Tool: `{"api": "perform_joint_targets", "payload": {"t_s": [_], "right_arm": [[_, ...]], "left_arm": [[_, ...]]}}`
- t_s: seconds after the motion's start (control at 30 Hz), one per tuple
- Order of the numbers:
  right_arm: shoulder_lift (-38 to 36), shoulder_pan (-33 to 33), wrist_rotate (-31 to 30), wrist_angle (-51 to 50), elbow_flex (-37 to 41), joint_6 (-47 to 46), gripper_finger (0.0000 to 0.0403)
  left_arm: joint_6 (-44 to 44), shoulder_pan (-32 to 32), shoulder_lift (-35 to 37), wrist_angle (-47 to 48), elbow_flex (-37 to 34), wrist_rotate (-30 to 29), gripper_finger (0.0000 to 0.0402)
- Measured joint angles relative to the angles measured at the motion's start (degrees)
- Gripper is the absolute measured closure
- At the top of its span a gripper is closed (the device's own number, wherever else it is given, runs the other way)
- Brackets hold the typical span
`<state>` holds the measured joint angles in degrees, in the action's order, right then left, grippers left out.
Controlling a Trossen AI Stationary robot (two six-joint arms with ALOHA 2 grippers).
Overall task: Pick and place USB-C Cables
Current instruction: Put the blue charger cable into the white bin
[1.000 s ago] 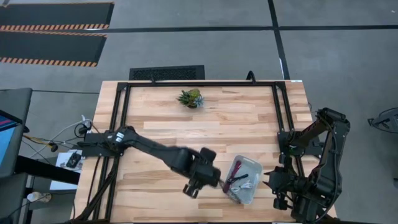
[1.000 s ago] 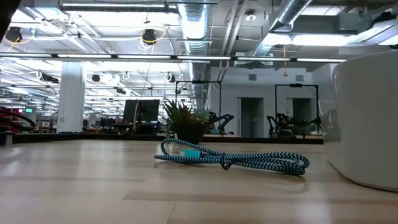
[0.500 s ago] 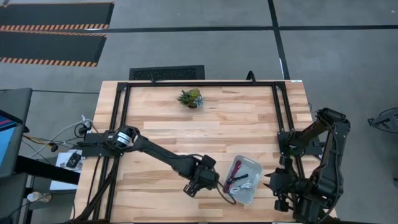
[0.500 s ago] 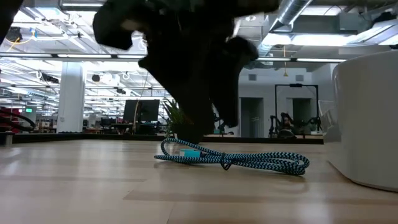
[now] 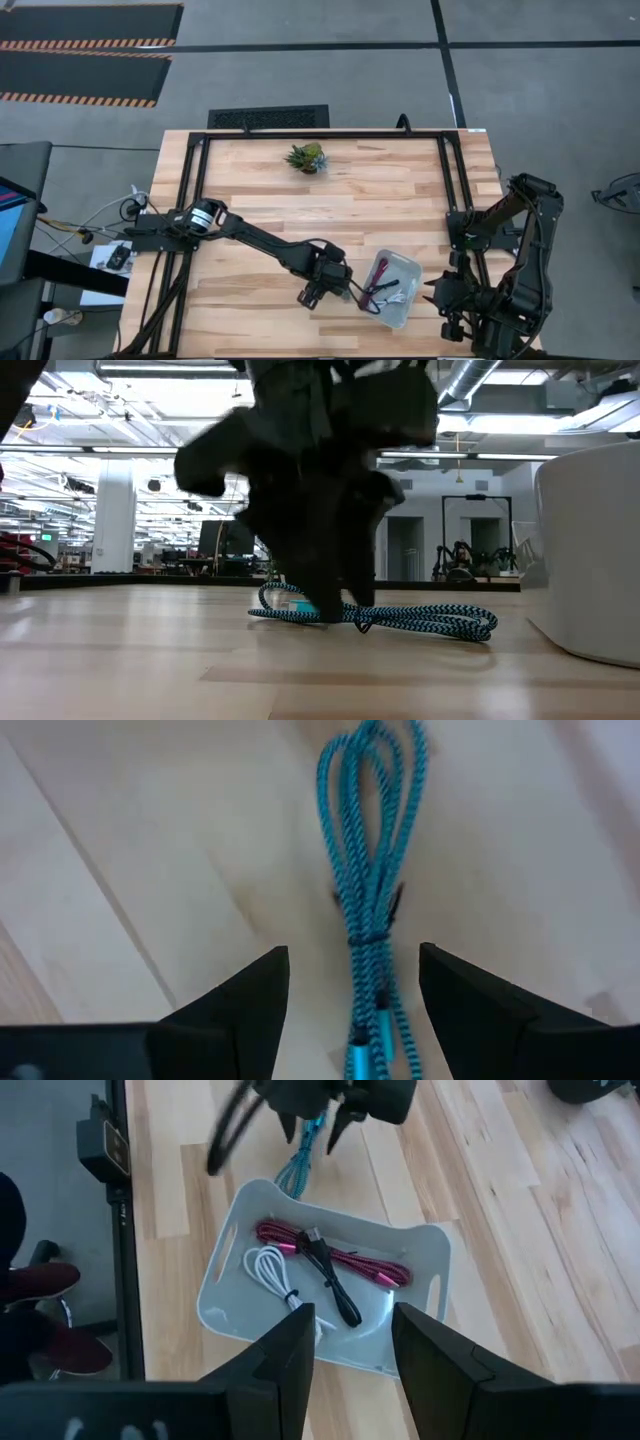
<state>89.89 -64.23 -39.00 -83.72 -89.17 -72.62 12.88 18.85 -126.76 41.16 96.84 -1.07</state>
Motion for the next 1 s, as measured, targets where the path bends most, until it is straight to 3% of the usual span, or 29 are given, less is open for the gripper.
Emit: {"api": "perform_joint_targets", "payload": {"t_s": [0.37,0.5,0.77,1.0], "right_arm": [[0.0,0.0,0.0,0.2,0.0,0.0,0.0242],[0.0,0.0,0.0,0.2,0.0,0.0,0.0242],[0.0,-0.1,-0.1,1.2,1.4,-0.9,0.0242],[0.0,-0.3,0.0,3.1,3.3,-1.0,0.0242]], "left_arm": [[-3.8,-0.5,0.3,-2.0,-3.2,0.7,0.0199],[-5.1,-0.8,0.3,-0.9,-3.2,0.8,0.0244],[-7.2,-2.0,0.3,-0.1,-3.3,0.0,0.0383],[-10.6,-2.2,0.1,1.5,-2.3,-3.0,0.0390]]}}
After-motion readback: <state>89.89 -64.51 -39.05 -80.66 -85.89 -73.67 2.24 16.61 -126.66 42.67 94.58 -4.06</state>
